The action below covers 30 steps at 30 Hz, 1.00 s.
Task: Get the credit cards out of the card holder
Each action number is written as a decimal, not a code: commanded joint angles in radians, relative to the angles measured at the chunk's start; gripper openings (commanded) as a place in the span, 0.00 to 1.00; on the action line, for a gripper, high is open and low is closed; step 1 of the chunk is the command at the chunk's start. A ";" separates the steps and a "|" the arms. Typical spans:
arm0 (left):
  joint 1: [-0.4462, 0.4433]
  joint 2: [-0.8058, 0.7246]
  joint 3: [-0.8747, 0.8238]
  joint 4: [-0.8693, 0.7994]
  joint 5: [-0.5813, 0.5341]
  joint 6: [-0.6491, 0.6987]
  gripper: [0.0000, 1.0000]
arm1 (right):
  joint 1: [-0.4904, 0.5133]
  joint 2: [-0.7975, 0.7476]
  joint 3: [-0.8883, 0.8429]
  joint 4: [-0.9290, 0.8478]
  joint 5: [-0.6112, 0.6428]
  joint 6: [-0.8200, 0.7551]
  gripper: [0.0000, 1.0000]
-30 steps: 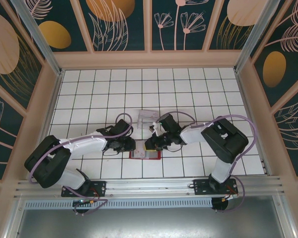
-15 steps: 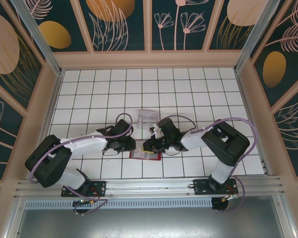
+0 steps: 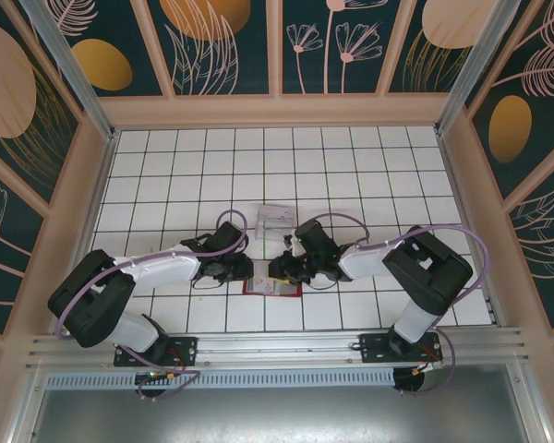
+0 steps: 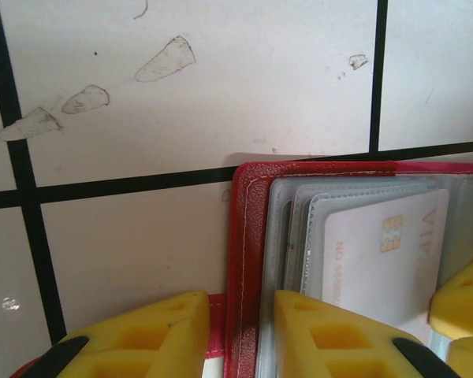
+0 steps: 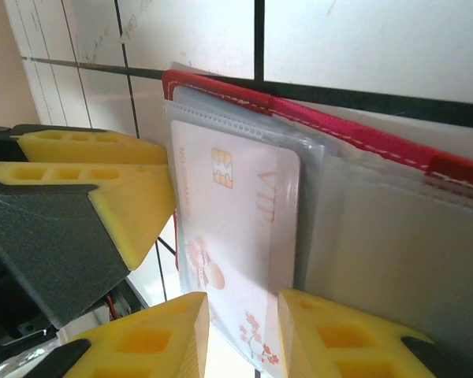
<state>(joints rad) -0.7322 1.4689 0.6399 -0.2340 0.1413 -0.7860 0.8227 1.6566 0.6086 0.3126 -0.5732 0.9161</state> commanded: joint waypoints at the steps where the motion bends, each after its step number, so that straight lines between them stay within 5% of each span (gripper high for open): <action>1: -0.005 0.055 -0.037 -0.030 0.009 0.019 0.29 | 0.002 -0.032 -0.003 -0.055 0.052 0.012 0.30; 18: -0.007 0.054 -0.029 -0.025 0.024 0.020 0.29 | 0.003 0.024 0.000 0.005 0.016 0.018 0.25; 30: -0.006 0.043 -0.024 -0.035 0.018 0.019 0.29 | 0.003 0.029 -0.007 0.017 0.015 0.021 0.10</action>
<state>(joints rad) -0.7315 1.4689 0.6399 -0.2344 0.1444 -0.7860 0.8227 1.6772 0.6086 0.3176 -0.5575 0.9321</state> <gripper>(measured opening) 0.290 0.107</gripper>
